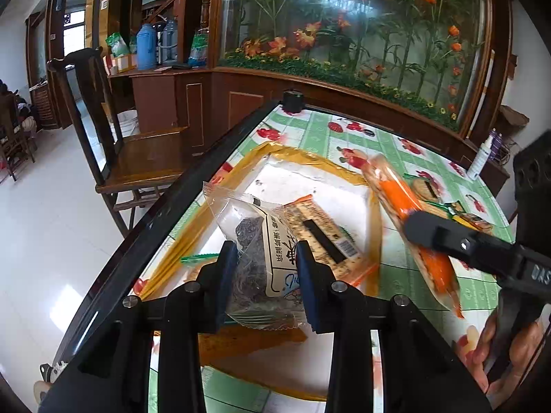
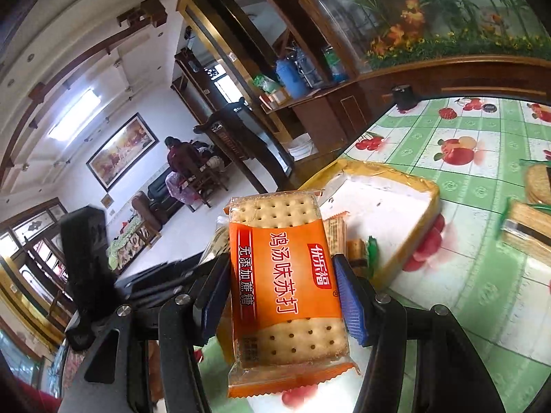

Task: Organize snacks

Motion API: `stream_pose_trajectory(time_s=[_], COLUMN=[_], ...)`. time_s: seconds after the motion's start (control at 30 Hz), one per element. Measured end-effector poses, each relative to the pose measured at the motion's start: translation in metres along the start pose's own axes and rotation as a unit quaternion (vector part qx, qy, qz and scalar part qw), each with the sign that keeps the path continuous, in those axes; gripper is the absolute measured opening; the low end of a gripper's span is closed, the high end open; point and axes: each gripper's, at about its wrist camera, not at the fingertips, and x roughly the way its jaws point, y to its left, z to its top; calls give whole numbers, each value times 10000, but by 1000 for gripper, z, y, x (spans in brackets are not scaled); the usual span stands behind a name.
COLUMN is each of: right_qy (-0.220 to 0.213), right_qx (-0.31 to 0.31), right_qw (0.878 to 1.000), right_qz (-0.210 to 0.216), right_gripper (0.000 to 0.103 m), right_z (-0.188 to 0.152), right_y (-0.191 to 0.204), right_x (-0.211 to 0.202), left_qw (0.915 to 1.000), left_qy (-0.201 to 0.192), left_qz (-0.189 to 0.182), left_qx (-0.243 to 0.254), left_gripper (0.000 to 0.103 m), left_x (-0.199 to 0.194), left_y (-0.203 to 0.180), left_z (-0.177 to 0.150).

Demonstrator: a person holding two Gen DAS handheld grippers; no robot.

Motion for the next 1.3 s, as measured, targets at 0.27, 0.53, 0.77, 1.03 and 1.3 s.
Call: stream_pose_trajectory(time_s=[0.27, 0.53, 0.77, 1.03, 1.3], right_qy=[178, 331, 365, 243, -36], right_qx=[82, 168, 158, 181, 320], right_qw=[9995, 9977, 9965, 9971, 9972], right_qz=[-249, -567, -732, -704, -673], right_gripper=[59, 59, 49, 49, 51], right_z=[13, 17, 24, 22, 15], right_y=[-10, -30, -36, -35, -39], right_x=[43, 72, 80, 65, 25], left_qw=[9997, 9994, 9993, 9987, 9924], left_qy=[-35, 18, 58, 124, -139], left_qz=[228, 316, 324, 438, 1067], left_qx=[79, 133, 178, 249, 599], left_gripper=[32, 32, 32, 34, 83], left_x=[5, 14, 18, 21, 8], left_y=[8, 9, 7, 4, -14], left_z=[0, 0, 1, 2, 3])
